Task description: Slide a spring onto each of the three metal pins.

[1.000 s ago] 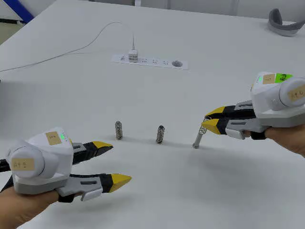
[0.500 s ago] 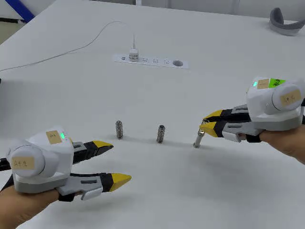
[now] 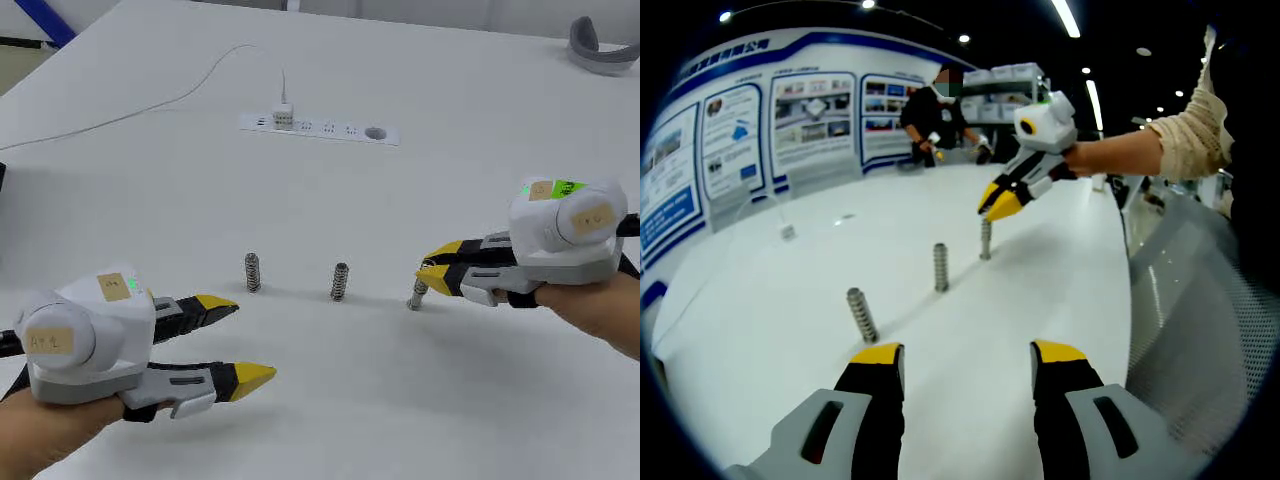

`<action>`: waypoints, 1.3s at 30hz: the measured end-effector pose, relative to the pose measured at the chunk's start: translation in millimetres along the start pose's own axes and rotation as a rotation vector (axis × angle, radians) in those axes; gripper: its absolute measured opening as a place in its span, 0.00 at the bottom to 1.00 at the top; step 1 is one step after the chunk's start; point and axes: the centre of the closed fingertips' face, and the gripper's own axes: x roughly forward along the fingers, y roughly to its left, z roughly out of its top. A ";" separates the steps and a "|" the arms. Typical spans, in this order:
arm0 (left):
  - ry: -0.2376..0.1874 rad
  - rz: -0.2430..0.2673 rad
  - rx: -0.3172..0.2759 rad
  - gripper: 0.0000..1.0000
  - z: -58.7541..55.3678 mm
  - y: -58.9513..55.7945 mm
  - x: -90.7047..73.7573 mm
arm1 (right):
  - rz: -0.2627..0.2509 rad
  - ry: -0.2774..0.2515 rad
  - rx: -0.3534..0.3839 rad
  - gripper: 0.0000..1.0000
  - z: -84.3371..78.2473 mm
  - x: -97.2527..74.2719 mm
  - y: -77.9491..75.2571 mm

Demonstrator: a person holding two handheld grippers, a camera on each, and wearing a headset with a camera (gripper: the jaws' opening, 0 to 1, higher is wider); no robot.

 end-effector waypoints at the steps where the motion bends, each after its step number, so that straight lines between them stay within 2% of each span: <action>1: 0.001 0.000 0.000 0.51 -0.1 0.1 0.0 | -0.001 0.001 0.000 0.12 -0.4 0.6 -0.4; 12: 0.002 0.003 0.001 0.51 0.5 0.8 -1.5 | -0.016 -0.002 0.032 0.12 -3.7 5.1 -8.6; 34: 0.003 0.010 -0.001 0.51 -1.4 3.2 -2.2 | -0.018 0.033 0.049 0.12 -20.6 16.3 -9.2; 39: 0.001 0.011 -0.004 0.51 -1.4 3.1 -1.8 | -0.020 0.028 0.057 0.12 -20.1 16.5 -8.5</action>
